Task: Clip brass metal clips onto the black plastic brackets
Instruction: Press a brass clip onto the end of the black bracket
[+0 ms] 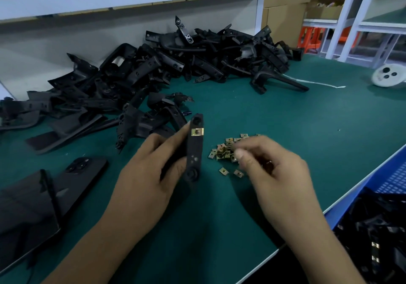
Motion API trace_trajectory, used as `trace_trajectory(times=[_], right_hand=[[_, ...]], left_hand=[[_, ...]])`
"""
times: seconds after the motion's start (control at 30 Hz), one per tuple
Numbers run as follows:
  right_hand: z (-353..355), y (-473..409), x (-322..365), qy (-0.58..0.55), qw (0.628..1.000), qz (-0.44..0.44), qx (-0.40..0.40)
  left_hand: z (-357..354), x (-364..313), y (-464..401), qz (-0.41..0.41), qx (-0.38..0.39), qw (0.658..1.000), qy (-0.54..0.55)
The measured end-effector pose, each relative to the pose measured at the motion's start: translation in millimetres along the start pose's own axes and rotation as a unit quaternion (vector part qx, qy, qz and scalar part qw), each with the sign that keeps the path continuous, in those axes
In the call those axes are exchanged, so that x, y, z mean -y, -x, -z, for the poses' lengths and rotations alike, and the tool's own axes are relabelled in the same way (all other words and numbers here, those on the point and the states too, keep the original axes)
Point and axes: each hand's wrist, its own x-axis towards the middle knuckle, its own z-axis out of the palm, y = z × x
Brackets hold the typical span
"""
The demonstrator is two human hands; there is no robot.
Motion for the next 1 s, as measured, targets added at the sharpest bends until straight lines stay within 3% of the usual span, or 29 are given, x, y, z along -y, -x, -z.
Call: trace_trajectory(times=[0.17, 0.4, 0.53, 0.63, 0.73, 0.83, 1.0], right_hand=[[-16.0, 4.4, -0.2, 0.244, 0.966, 0.043, 0.077], [-17.3, 4.4, 7.8, 0.270, 0.956, 0.059, 0.098], [-13.5, 2.6, 8.0, 0.181, 0.977, 0.054, 0.096], [-6.1, 1.7, 8.1, 0.016, 0.997, -0.003, 0.071], [-0.8, -0.2, 9.8, -0.169, 0.982, -0.036, 0.072], [0.8, -2.1, 10.5, -0.280, 0.955, -0.070, 0.065], [0.6, -1.7, 11.1, -0.317, 0.937, -0.109, 0.094]], left_hand=[[-0.6, 3.5, 2.9, 0.044, 0.000, 0.999, -0.027], [-0.7, 1.9, 2.3, 0.048, 0.016, 0.998, -0.031], [-0.5, 2.3, 1.1, 0.050, 0.012, 0.998, -0.040], [-1.0, 2.9, 1.0, 0.051, 0.014, 0.997, -0.055], [-1.6, 1.4, 0.6, 0.050, 0.007, 0.996, -0.070], [-0.7, -4.5, -0.7, 0.047, 0.011, 0.996, -0.068], [-0.6, -13.1, -2.2, 0.034, 0.002, 0.997, -0.068]])
